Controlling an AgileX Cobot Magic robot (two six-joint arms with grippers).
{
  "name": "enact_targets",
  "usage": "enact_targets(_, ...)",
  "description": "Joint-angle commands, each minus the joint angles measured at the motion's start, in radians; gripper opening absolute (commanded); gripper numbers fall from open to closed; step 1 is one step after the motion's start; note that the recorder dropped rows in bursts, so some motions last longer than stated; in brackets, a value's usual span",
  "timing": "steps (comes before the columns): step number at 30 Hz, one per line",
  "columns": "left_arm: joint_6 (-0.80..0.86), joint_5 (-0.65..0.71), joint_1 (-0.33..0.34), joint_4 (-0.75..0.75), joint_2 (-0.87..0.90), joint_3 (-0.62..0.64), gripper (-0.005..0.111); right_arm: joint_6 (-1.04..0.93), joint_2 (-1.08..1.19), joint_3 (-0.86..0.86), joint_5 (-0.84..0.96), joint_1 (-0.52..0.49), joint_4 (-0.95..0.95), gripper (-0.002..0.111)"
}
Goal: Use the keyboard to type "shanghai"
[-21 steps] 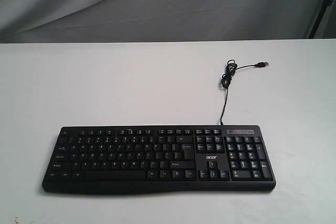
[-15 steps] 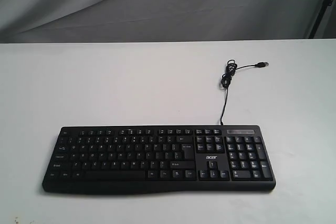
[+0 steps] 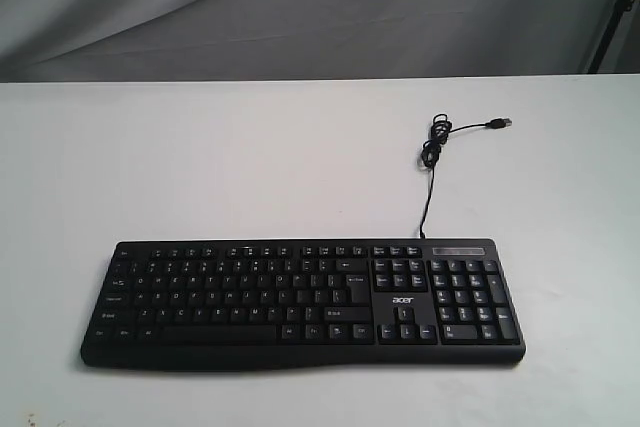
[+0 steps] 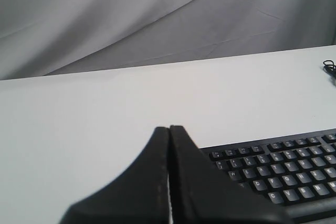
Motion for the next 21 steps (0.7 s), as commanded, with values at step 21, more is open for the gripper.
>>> enact_targets(21,-0.003,-0.005,-0.004,0.001,-0.003,0.004,0.0,0.107,0.694,-0.365,-0.297,0.315,0.018,0.0)
